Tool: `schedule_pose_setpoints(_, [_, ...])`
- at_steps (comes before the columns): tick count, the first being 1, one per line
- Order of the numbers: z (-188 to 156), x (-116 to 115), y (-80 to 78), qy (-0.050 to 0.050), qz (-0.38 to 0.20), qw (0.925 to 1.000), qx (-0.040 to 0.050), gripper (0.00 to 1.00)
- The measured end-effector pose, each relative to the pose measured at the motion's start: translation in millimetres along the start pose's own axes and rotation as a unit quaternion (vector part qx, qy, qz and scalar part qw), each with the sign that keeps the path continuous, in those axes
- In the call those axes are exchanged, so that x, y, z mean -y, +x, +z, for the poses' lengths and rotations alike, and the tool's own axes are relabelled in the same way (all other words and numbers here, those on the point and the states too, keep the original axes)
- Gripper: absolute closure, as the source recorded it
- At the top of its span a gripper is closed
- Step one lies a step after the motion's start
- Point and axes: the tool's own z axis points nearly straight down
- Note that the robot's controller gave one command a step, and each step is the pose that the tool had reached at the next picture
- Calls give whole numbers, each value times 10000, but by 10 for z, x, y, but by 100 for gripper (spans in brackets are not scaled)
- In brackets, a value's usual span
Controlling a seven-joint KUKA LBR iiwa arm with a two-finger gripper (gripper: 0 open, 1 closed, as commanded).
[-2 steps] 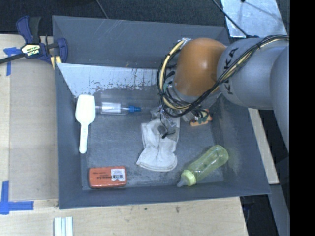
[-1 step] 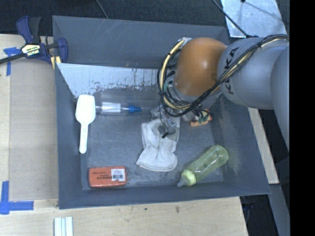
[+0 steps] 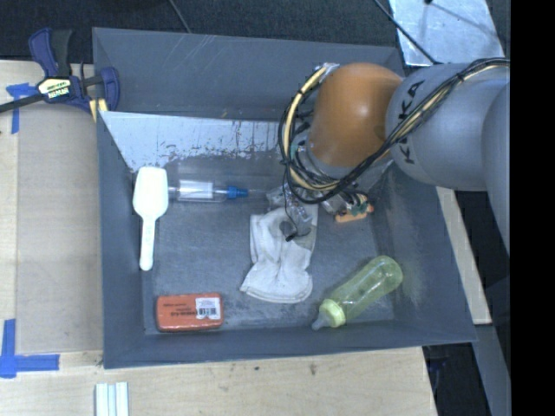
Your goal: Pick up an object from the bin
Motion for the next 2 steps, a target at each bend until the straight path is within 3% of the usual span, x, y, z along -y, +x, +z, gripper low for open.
schedule_pose_setpoints(2, [-234,-5,8,-9,3,10000,-24,100])
